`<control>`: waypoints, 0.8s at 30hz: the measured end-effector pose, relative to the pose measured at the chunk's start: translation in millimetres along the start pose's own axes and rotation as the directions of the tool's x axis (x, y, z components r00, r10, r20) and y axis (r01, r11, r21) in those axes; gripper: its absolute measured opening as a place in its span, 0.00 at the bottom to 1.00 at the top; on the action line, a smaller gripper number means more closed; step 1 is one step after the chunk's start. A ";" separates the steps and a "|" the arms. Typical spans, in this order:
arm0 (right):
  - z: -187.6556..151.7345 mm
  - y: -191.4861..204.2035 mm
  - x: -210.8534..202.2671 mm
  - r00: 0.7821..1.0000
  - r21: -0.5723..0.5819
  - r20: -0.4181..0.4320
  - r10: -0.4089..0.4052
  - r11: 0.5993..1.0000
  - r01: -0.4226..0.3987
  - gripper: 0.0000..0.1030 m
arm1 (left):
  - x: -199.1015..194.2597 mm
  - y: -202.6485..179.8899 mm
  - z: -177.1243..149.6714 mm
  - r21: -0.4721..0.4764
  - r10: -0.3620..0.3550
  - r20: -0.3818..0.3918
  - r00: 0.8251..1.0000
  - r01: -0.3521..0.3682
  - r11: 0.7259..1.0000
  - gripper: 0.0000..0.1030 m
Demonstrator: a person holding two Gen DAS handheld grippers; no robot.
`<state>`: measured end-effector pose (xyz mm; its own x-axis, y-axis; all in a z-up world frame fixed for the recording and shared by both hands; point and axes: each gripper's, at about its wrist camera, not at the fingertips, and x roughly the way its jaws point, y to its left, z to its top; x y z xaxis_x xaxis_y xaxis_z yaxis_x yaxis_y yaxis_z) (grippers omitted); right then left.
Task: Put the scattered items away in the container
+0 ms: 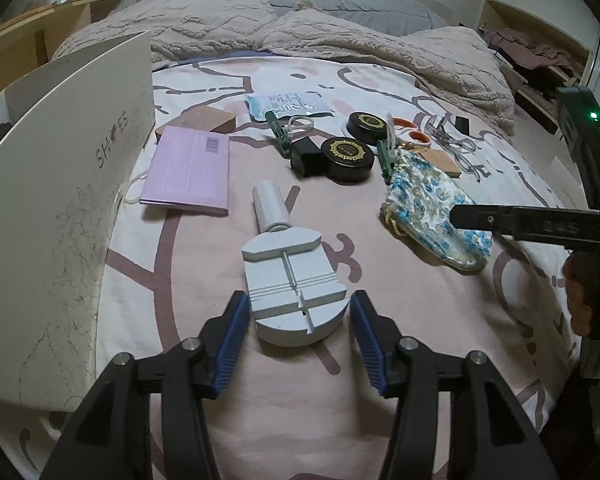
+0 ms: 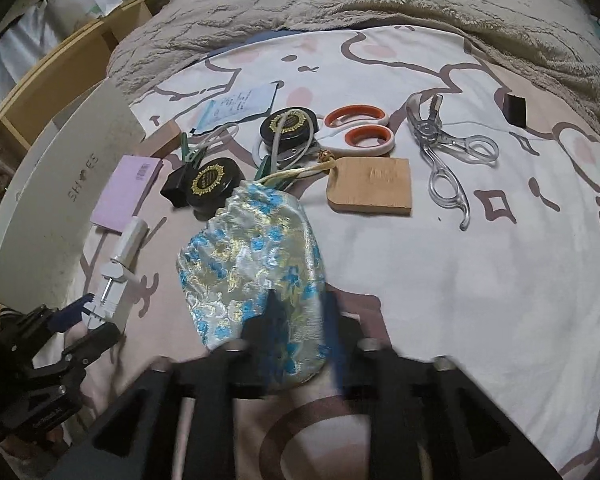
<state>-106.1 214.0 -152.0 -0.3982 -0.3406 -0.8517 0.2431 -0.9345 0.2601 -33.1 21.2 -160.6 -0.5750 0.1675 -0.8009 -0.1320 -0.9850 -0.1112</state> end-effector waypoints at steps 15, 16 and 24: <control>-9.7 38.5 9.4 0.998 -0.211 0.032 -0.062 0.975 0.068 0.86 | 2.0 2.3 1.1 -0.057 -0.009 0.011 1.000 0.010 0.998 0.54; -10.2 39.0 11.0 0.997 -0.214 0.028 -0.067 0.974 0.072 0.86 | 2.1 2.3 1.6 -0.059 -0.011 0.012 1.000 0.012 0.998 0.54; -13.1 44.5 16.5 0.990 -0.247 0.023 -0.137 0.959 0.138 0.80 | 5.0 3.9 3.2 -0.085 -0.004 0.028 1.000 0.006 0.996 0.54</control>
<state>-90.3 168.1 -160.3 -0.4475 -0.2120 -0.8688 0.3970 -0.9176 0.0194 -39.0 18.3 -163.2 -0.5968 0.1723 -0.7837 -0.0661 -0.9839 -0.1659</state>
